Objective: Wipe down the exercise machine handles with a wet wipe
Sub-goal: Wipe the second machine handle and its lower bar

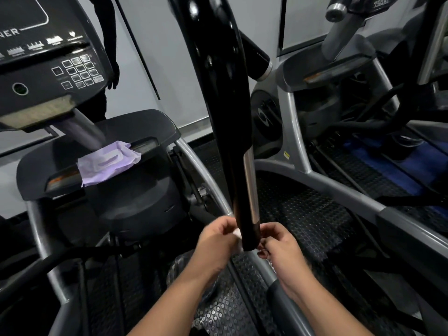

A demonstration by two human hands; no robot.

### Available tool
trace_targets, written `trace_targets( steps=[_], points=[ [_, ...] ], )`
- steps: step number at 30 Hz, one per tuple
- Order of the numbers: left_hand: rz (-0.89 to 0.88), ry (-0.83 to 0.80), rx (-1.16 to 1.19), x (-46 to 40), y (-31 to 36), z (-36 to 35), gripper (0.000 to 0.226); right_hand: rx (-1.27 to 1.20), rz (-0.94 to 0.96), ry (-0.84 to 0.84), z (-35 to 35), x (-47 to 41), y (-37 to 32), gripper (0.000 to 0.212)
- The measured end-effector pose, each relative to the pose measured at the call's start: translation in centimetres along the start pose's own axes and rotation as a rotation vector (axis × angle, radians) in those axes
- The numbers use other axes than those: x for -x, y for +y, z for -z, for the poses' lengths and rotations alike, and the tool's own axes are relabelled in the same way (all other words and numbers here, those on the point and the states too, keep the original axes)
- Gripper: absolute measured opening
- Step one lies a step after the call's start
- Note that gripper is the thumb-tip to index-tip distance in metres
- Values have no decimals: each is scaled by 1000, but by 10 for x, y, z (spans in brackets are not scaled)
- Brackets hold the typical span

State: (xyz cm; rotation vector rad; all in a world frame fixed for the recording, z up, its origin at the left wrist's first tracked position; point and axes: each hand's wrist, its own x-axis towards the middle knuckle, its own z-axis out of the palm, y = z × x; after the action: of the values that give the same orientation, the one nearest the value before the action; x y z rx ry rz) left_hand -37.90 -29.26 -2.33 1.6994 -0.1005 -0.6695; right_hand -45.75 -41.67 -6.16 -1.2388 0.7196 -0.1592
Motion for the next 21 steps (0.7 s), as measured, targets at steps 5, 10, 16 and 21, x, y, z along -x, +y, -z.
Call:
trace_targets(
  steps=[5, 10, 16, 21],
  points=[
    [23, 97, 15, 5, 2, -6, 23, 66, -2, -22, -1, 2, -1, 24],
    [-46, 201, 19, 15, 5, -13, 27, 19, -17, -45, -1, 2, -10, 23],
    [23, 333, 12, 18, -10, -20, 16, 123, -10, -56, 0, -3, -11, 20],
    [3, 345, 28, 27, -12, -23, 16, 99, 8, -56, 0, -1, -9, 18]
  ],
)
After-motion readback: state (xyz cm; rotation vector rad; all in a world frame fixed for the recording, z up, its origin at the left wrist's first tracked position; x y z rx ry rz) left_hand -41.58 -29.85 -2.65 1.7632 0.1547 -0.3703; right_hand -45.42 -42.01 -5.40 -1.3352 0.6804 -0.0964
